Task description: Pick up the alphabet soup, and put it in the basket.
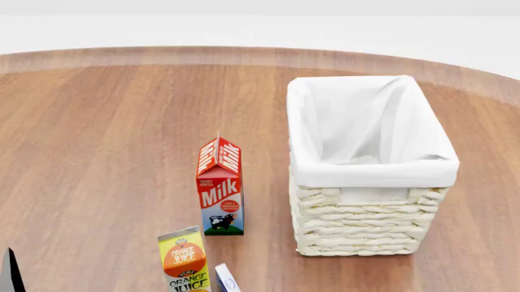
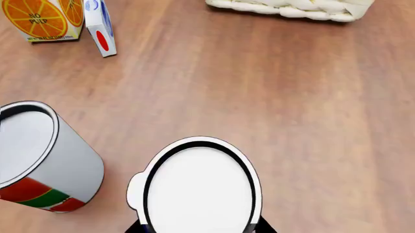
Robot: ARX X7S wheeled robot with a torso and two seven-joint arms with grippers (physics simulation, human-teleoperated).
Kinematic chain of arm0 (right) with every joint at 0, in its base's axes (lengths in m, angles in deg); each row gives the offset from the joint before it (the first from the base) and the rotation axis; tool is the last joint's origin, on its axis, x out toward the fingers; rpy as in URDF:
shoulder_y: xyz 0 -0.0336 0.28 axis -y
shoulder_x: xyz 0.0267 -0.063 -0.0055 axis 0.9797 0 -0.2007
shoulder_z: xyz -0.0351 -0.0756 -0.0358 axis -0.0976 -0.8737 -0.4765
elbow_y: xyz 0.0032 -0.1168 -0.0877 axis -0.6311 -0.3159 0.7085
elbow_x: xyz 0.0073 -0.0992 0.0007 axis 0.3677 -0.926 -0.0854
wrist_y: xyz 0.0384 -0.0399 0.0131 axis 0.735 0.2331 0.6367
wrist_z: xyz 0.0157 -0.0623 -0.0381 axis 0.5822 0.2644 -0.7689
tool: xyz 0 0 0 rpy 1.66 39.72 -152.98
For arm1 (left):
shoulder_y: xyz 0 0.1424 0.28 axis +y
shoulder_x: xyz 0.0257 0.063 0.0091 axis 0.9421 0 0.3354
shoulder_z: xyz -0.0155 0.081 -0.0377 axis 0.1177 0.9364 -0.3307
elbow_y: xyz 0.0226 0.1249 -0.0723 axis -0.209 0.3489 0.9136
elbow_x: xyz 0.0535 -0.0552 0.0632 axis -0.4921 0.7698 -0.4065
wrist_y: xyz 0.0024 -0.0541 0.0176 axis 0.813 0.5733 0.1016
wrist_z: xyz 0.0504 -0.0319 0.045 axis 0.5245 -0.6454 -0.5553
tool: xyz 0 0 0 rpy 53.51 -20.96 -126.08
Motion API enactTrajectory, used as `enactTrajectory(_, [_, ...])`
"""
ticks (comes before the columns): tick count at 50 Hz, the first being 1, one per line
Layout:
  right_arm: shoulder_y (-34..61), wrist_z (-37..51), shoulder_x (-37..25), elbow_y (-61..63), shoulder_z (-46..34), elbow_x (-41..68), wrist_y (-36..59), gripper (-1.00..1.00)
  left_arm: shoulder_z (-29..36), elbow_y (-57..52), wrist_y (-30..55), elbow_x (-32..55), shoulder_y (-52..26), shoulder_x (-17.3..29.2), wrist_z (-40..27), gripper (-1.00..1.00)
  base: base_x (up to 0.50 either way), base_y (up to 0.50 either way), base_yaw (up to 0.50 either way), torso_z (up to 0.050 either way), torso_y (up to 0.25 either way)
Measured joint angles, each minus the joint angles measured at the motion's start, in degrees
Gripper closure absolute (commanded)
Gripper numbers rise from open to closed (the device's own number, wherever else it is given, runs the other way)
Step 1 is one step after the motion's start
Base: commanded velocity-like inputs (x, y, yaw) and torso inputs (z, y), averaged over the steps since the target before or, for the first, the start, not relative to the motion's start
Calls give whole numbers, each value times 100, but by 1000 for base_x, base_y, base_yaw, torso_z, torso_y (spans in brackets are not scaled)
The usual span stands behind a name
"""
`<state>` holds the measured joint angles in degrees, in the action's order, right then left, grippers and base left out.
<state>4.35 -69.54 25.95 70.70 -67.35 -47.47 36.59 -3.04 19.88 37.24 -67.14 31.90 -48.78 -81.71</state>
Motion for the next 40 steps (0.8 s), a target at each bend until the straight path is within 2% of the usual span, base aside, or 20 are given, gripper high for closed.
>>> enactTrajectory(17, [-279,331,73,186,370,116,-455,100,12,-12,-22,28,14,30,-22,-100,0,0,0,0,1])
enactTrajectory(40, [-846,1438,-39,1453,1276,-416,-1232,100,24,-44,0,92,-13,76,-56,-100,0,0,0,0,0])
